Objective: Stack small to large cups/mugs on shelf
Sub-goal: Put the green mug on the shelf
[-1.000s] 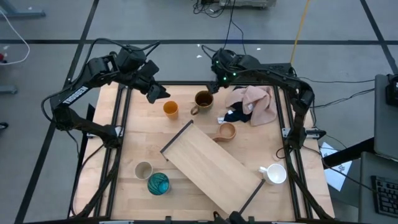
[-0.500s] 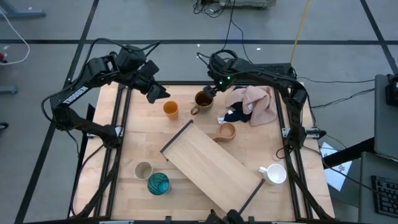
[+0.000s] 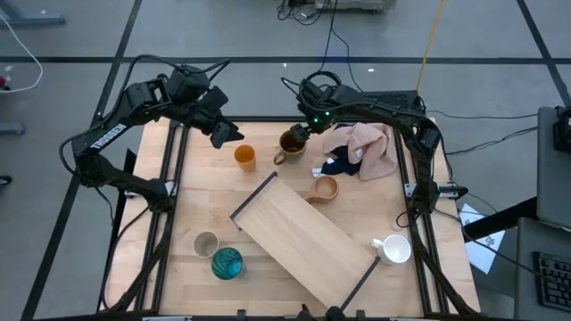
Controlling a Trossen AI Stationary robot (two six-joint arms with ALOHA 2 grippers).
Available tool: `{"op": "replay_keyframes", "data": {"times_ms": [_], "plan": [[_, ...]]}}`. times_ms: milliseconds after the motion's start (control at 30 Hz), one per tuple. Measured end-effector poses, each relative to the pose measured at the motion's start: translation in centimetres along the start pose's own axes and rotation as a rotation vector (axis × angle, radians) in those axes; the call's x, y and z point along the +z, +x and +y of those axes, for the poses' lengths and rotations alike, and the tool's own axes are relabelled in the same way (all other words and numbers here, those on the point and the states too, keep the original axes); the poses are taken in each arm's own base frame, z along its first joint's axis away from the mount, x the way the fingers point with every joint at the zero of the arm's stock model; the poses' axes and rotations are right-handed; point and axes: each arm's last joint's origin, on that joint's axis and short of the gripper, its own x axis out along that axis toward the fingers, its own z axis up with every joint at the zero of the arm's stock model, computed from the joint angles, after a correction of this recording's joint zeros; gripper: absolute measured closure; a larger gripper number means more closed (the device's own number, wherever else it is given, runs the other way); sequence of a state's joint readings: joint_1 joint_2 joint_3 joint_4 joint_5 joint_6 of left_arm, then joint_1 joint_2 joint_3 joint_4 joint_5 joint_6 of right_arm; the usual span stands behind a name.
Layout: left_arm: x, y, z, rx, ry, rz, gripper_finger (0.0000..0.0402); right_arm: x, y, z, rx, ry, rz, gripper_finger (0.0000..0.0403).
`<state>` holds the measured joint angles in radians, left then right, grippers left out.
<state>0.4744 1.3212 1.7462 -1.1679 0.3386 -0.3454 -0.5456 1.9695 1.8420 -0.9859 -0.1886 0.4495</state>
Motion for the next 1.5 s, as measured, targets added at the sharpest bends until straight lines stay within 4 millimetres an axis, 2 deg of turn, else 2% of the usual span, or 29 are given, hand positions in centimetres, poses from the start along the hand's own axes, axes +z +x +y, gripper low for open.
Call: {"op": "replay_keyframes", "data": {"times_ms": [400,900,1067,1200,1300,1500], "plan": [[0.0,0.0,0.0,0.000,0.012,0.000,0.0167,-1.6,-0.4,1.2,-0.004,0.045,0.089,0.0116],[0.0,0.0,0.0,0.000,0.029,0.000,0.0167,-1.6,-0.5,1.1,-0.001,0.171,0.090,0.0116],[-0.1,0.0,0.0,0.002,0.041,0.006,0.0167,-2.0,-1.4,2.1,0.040,0.181,0.073,0.0116],[-0.1,0.0,0.0,0.003,0.044,0.008,0.0167,-3.4,-2.3,2.5,0.003,0.172,0.134,0.0116],[-0.1,0.0,0.0,0.003,0.050,0.008,0.0167,-3.4,-2.7,2.8,-0.007,0.170,0.095,0.0116],[-0.1,0.0,0.1,0.020,0.053,0.003,0.0167,-2.8,-2.3,1.5,-0.008,0.234,0.089,0.0116]]}}
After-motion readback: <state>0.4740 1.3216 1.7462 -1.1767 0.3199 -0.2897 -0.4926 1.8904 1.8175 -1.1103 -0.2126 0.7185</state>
